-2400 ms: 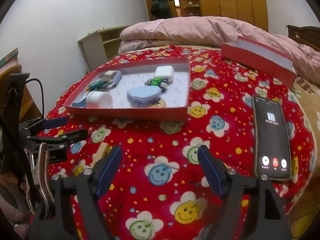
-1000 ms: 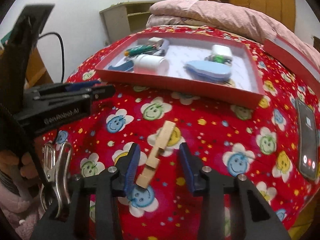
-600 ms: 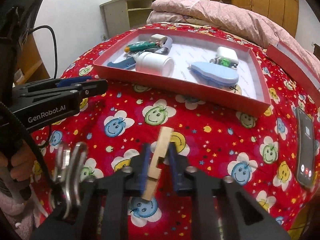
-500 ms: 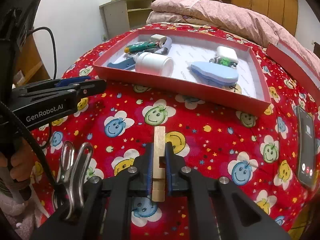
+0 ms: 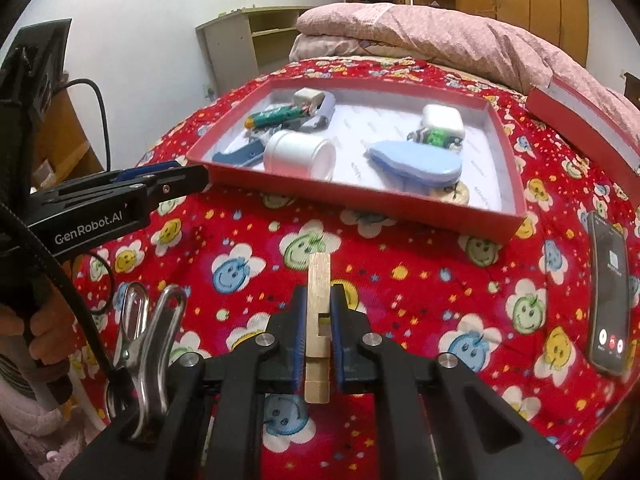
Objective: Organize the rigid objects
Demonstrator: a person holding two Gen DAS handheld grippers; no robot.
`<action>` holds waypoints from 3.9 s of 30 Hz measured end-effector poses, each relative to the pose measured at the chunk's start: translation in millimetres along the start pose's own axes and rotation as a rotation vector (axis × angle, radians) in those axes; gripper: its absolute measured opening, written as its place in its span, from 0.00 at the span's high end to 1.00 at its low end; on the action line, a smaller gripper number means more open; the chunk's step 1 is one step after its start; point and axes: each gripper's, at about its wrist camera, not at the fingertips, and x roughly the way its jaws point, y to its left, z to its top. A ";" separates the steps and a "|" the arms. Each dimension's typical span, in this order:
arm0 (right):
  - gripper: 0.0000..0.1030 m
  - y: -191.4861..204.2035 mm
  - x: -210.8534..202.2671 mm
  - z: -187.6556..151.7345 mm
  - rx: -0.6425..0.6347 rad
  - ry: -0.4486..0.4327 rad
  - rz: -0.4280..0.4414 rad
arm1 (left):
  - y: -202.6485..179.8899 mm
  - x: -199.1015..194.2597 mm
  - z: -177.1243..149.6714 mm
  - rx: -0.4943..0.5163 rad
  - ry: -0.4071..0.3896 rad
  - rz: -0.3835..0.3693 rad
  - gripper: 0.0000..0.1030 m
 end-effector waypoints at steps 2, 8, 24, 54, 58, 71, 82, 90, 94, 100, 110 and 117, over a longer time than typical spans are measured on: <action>0.88 -2.4 -1.8 4.9 0.005 -0.010 -0.001 | -2.5 0.1 5.5 0.005 -0.008 0.000 0.67; 0.88 -8.1 -9.6 23.6 0.008 -0.053 -0.013 | -6.9 7.2 23.1 -0.003 -0.011 -0.006 0.67; 0.88 -35.2 -13.0 69.7 0.043 -0.136 -0.048 | -19.4 29.4 65.3 -0.009 0.003 -0.006 0.67; 0.88 -106.2 28.2 111.5 0.154 -0.149 -0.175 | -46.5 106.7 96.8 -0.016 0.082 0.002 0.67; 0.88 -111.5 39.9 114.8 0.154 -0.138 -0.197 | -49.5 111.0 101.5 -0.003 0.069 0.014 0.67; 0.88 -119.6 60.7 117.1 0.167 -0.130 -0.204 | -42.3 132.6 108.8 -0.048 0.102 0.011 0.66; 0.70 -114.9 56.6 118.1 0.162 -0.151 -0.190 | -51.1 123.2 109.0 -0.002 0.076 0.051 0.42; 0.60 -108.6 44.4 118.6 0.155 -0.172 -0.175 | -47.3 108.7 110.9 0.000 0.052 0.073 0.42; 0.58 -100.3 33.9 118.7 0.141 -0.188 -0.163 | -44.3 97.2 110.4 0.000 0.039 0.088 0.41; 0.56 -86.6 15.6 116.7 0.136 -0.212 -0.142 | -38.3 74.3 106.5 -0.002 0.018 0.108 0.40; 0.52 -60.1 -18.2 106.7 0.121 -0.246 -0.108 | -22.3 30.8 92.0 -0.033 0.004 0.130 0.40; 0.51 -40.5 -39.5 90.1 0.116 -0.250 -0.096 | -13.2 1.2 73.9 -0.055 0.003 0.123 0.40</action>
